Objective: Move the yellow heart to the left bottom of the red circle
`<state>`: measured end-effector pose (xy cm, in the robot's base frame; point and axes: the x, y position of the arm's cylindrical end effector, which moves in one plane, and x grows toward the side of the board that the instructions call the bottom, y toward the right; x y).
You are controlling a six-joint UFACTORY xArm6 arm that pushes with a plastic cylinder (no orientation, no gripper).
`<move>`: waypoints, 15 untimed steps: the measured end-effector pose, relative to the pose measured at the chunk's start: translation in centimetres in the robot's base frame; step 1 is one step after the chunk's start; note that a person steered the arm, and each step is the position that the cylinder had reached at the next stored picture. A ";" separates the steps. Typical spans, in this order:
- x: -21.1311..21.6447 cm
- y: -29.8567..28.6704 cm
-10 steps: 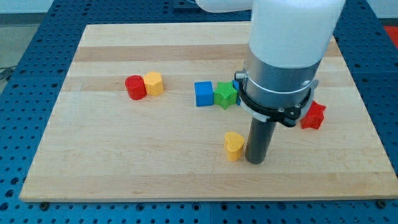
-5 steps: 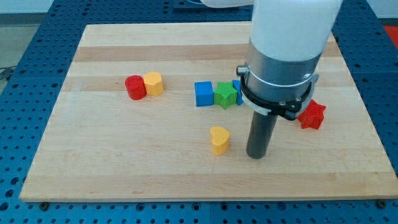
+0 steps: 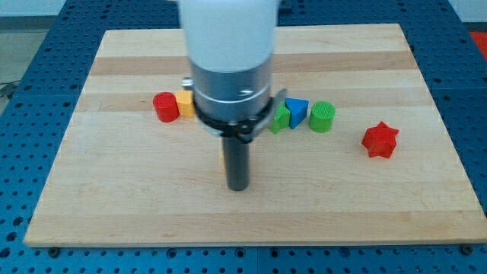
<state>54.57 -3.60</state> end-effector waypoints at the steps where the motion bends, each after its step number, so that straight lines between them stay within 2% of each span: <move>1: 0.0 -3.3; 2: 0.7 1.3; 3: 0.7 10.1; 4: -0.9 10.0; 5: -3.6 8.2; 8: -3.1 2.4; 12: -6.9 -14.4; 13: -6.2 -12.9; 14: -2.7 -9.7; 15: 2.9 -9.5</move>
<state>57.44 -13.12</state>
